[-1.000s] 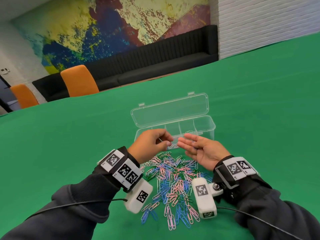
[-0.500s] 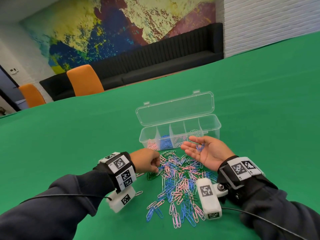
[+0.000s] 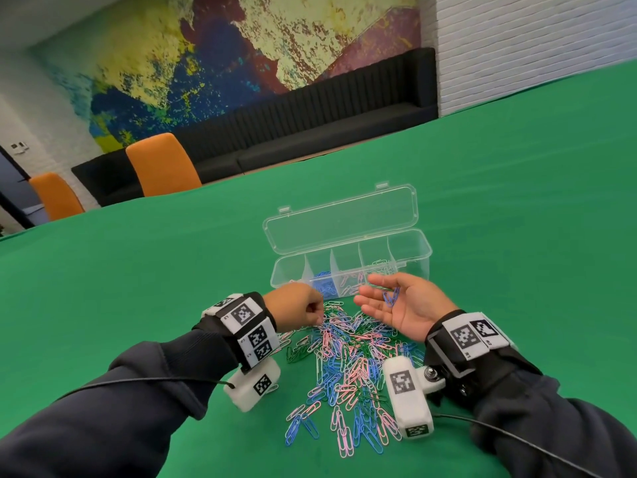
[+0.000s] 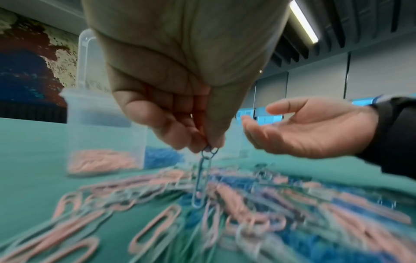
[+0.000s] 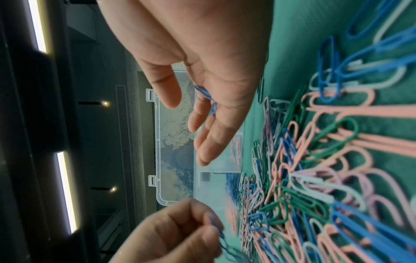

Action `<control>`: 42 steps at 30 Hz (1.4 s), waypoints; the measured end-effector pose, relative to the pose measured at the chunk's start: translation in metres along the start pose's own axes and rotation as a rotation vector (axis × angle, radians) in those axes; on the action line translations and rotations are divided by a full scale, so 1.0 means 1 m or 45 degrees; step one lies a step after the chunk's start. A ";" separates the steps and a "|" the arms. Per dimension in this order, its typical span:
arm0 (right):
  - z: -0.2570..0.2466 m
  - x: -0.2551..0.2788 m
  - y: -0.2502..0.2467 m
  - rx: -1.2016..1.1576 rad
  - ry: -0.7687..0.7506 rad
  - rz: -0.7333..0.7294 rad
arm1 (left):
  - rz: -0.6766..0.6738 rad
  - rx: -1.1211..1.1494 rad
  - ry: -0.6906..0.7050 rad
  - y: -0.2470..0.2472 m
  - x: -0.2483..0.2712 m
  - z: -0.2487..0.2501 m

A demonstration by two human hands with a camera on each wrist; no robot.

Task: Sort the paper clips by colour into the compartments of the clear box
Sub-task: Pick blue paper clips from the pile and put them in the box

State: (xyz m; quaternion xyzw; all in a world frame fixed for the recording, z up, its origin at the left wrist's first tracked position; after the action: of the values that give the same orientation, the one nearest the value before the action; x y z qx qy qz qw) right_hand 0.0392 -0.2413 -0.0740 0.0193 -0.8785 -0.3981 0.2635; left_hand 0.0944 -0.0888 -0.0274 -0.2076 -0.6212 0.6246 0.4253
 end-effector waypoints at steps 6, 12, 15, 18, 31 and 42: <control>0.006 -0.001 0.002 0.036 0.086 0.036 | 0.473 0.517 0.148 -0.041 -0.003 0.027; 0.006 0.001 0.003 -0.106 0.151 0.009 | 0.498 0.358 0.077 -0.039 -0.004 0.021; 0.005 0.001 0.004 -0.177 0.155 -0.022 | 0.284 0.206 0.018 -0.025 0.002 0.009; 0.004 0.002 0.003 -0.262 0.134 -0.037 | 0.032 0.047 -0.015 -0.007 0.009 0.000; 0.002 0.007 0.009 -0.082 0.068 -0.052 | -0.185 -0.051 -0.004 0.022 0.016 -0.015; 0.003 0.006 0.005 -0.049 0.051 -0.015 | -0.102 -0.044 -0.043 0.015 0.014 -0.012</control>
State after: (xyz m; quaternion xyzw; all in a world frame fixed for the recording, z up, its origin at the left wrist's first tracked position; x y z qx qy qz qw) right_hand 0.0335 -0.2368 -0.0697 0.0273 -0.8651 -0.4159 0.2792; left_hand 0.0923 -0.0686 -0.0400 -0.1795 -0.6468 0.5996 0.4359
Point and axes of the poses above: each hand's wrist, its own x-axis away from the middle knuckle, its own y-axis out of the palm, z = x × y, the point moved 5 cm from there along -x, towards the middle knuckle, and after that the axes turned 14 degrees about y, right-handed, at the moved point
